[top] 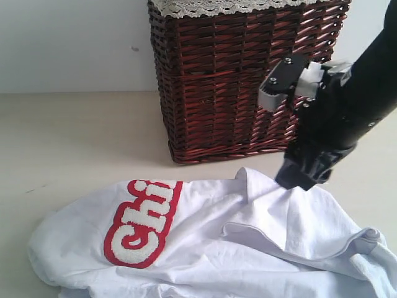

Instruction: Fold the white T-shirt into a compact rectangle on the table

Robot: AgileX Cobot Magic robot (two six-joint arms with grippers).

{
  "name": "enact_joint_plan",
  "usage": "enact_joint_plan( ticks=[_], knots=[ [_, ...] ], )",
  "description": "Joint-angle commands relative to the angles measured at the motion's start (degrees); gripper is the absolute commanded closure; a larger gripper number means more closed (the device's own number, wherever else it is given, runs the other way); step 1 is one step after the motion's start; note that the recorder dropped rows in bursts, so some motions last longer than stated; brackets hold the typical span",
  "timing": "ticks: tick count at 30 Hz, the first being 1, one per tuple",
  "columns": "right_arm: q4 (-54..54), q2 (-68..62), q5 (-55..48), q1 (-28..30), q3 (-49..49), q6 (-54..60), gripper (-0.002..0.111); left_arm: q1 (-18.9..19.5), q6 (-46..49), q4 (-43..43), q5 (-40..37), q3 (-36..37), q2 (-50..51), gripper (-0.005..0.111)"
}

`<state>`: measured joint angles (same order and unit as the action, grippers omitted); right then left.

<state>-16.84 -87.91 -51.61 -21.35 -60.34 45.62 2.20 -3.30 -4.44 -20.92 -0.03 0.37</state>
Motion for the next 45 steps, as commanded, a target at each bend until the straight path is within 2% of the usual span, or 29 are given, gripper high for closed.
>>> enact_joint_plan(
  ticks=[1, 8, 15, 17, 20, 23, 29, 34, 38, 45],
  knots=[
    [-14.50, -6.19, -0.96, -3.00, 0.11, 13.44, 0.048, -0.07, -0.10, 0.21, 0.40, 0.03, -0.37, 0.107],
    [-3.84, -17.04, 7.65, -9.66, 0.11, 17.25, 0.048, -0.07, -0.10, 0.21, 0.40, 0.03, -0.37, 0.107],
    [-0.78, -18.28, 14.75, -9.98, 0.11, 17.25, 0.052, -0.07, -0.10, 0.21, 0.40, 0.03, -0.37, 0.107],
    [0.57, -18.28, 14.95, -9.98, 0.11, 17.25, 0.062, -0.07, -0.10, 0.21, 0.40, 0.03, -0.37, 0.107],
    [1.79, -18.28, 14.95, -9.98, 0.11, 16.14, 0.087, -0.07, -0.10, 0.21, 0.40, 0.03, -0.37, 0.107],
    [4.22, -17.92, 14.95, -9.98, 0.11, 12.40, 0.107, -0.07, -0.10, 0.21, 0.40, 0.03, -0.37, 0.107],
    [12.64, -11.61, 16.71, -9.98, 0.11, 5.87, 0.108, -0.07, -0.10, 0.21, 0.40, 0.03, -0.37, 0.107],
    [29.26, -4.94, 17.50, -8.48, 0.11, -11.53, 0.108, -0.07, -0.10, 0.21, 0.40, 0.03, -0.37, 0.107],
    [39.88, -4.89, 13.81, -3.69, 0.11, -19.17, 0.108, -0.07, -0.10, 0.21, 0.40, 0.03, -0.37, 0.107],
    [46.02, -8.43, 11.88, 7.92, 0.11, -20.37, 0.108, -0.07, -0.10, 0.21, 0.40, 0.03, -0.37, 0.107]
  ],
)
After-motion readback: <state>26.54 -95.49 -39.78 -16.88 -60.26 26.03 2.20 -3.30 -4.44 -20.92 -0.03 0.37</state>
